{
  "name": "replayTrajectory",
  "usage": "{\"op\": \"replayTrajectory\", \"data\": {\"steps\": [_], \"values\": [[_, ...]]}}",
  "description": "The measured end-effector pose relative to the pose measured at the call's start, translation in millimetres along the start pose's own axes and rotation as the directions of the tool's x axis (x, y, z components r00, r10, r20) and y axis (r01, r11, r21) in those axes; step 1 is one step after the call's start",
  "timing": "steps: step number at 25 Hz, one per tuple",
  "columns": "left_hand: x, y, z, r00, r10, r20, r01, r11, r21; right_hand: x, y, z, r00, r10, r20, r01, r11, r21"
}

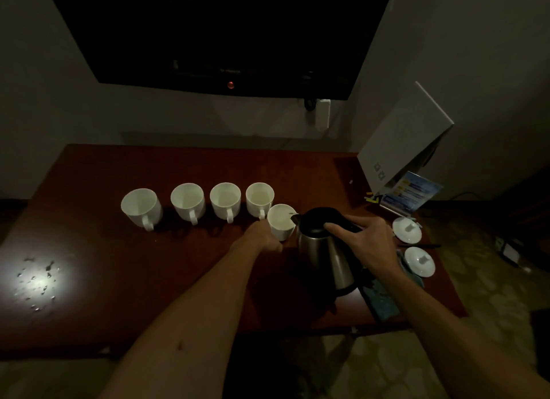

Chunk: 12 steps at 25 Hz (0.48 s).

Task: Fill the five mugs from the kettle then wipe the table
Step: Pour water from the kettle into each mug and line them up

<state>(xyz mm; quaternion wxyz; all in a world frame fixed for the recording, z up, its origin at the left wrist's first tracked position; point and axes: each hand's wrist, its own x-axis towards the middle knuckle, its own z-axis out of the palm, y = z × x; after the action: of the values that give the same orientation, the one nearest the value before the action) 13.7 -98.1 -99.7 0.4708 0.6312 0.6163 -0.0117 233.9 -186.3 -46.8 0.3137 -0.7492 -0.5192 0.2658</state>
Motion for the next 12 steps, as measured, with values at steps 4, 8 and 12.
{"op": "replayTrajectory", "data": {"steps": [4,8,12], "values": [[-4.3,4.8,-7.6,0.999,0.039,-0.015,-0.039,0.999,0.004,2.8,-3.6,-0.2,1.000,-0.018,0.010,0.018,0.999,-0.043],[-12.0,10.4,-17.7,0.995,0.098,-0.028,-0.099,0.994,-0.037,1.6,-4.8,-1.9,1.000,-0.017,0.004,0.017,0.999,-0.030],[-18.6,13.0,-25.0,0.991,0.123,-0.042,-0.126,0.988,-0.089,2.2,-4.8,-3.0,1.000,-0.015,0.009,0.015,0.999,-0.050]]}}
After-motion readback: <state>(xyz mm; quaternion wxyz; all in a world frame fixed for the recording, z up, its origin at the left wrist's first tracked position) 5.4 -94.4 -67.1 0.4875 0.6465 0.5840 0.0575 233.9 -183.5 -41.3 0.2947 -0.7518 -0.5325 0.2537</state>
